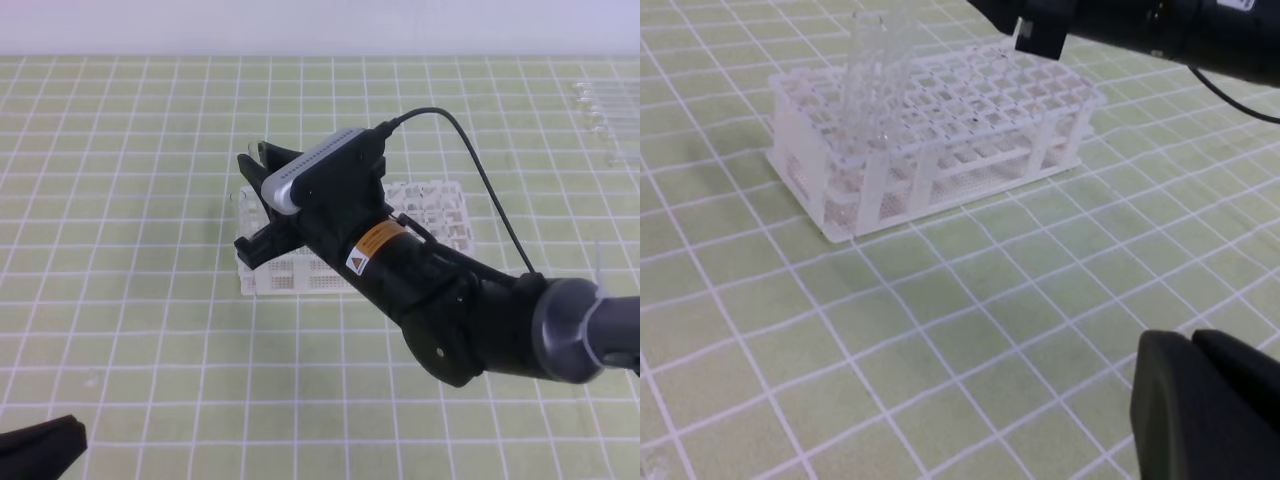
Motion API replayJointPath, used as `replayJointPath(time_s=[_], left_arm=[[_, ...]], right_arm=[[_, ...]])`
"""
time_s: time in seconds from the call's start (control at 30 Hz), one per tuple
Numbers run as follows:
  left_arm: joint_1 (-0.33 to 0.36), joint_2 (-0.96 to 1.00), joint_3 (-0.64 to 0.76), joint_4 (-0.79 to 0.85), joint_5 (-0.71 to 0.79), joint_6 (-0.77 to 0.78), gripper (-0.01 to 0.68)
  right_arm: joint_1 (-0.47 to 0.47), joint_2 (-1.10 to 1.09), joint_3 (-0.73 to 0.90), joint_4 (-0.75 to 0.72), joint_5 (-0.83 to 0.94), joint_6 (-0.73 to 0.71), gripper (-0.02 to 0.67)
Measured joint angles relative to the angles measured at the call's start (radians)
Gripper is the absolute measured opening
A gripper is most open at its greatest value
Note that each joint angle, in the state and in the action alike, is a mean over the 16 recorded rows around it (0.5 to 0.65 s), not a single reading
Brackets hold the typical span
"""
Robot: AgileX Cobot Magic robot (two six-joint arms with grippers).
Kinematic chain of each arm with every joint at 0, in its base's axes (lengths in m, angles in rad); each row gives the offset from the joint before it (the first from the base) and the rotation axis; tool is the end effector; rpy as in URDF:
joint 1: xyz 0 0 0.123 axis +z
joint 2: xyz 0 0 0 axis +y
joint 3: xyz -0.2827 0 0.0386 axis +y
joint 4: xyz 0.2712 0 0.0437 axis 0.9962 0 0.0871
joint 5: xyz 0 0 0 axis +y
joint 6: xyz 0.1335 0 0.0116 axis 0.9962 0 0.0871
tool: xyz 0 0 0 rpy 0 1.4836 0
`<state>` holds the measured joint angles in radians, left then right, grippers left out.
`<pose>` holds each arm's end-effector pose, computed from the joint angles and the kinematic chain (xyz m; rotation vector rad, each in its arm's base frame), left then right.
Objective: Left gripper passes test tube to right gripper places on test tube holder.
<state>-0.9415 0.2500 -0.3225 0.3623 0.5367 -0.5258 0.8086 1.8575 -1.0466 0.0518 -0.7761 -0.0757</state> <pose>0.0943 -0.0882 0.2486 0.5815 1.8708 -0.5969 0.3275 0.3360 0.2236 -0.6093 1.4230 0.5860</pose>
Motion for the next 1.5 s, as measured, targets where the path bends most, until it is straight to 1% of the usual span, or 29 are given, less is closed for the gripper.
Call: replayJointPath(time_s=[0.5, 1.07, 1.23, 1.5], left_arm=[[0.000, 0.000, 0.000, 0.000, 0.001, 0.000, -0.002], [0.000, 0.003, 0.000, 0.002, -0.002, 0.000, -0.002], [0.000, 0.001, 0.000, 0.001, -0.001, 0.000, -0.002], [0.000, 0.000, 0.000, 0.000, 0.001, 0.000, -0.002]], right_arm=[[0.000, 0.035, 0.000, 0.000, -0.035, 0.000, 0.104], [0.000, 0.044, 0.000, 0.002, -0.019, -0.001, 0.110], [0.000, 0.047, 0.000, 0.004, -0.018, -0.002, 0.144], [0.000, 0.042, 0.000, 0.005, -0.016, -0.002, 0.256]])
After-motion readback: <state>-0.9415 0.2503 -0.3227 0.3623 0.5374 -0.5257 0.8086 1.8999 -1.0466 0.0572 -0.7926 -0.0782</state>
